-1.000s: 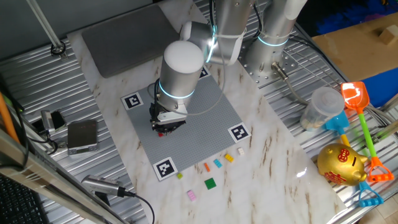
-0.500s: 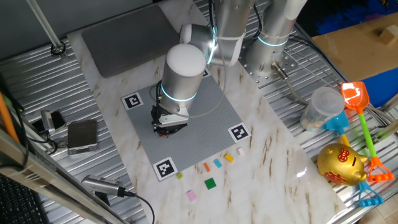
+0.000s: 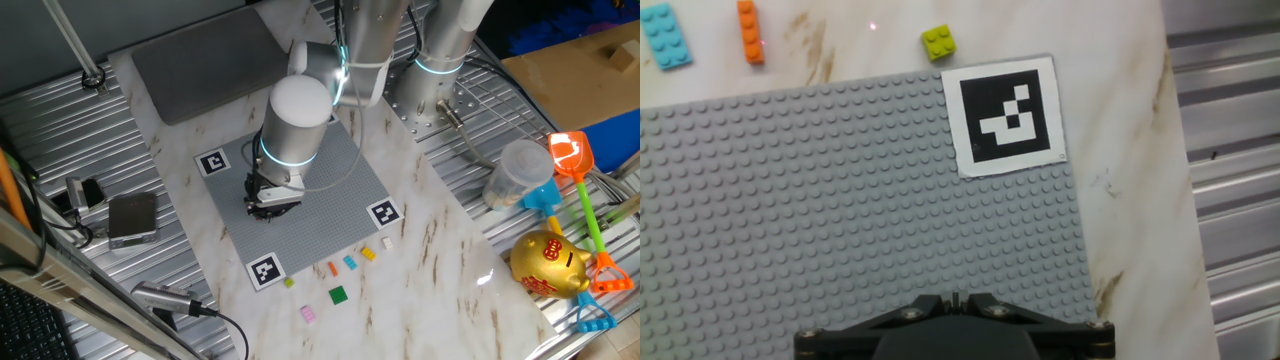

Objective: Build with small Lego blocks

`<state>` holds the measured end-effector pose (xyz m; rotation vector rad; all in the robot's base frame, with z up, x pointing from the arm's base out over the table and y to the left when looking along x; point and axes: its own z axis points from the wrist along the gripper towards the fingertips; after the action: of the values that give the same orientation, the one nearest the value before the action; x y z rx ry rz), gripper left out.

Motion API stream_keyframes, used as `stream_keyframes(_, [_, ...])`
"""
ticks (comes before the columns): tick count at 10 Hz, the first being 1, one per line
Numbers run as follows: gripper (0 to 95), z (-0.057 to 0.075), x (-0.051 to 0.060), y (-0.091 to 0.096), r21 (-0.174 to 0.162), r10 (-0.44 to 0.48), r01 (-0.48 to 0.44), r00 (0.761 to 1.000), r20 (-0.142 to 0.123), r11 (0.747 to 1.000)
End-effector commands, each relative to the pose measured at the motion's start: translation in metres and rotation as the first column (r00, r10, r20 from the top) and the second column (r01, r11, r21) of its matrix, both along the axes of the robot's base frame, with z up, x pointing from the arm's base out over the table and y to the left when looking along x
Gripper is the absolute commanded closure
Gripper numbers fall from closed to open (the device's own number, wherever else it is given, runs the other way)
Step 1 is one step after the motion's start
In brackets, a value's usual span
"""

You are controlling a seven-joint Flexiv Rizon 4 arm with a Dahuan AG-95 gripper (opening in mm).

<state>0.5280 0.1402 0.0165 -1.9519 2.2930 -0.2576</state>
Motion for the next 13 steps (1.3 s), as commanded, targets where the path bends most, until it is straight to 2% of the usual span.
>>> stream_keyframes(1, [95.0,0.0019,-0.0010,-0.0010,-0.003,0.003,-0.003,1.000,0.002,1.000])
stream_keyframes(13, [95.0,-0.0019,-0.0079,-0.0049,-0.002,0.009,-0.009,1.000,0.012,1.000])
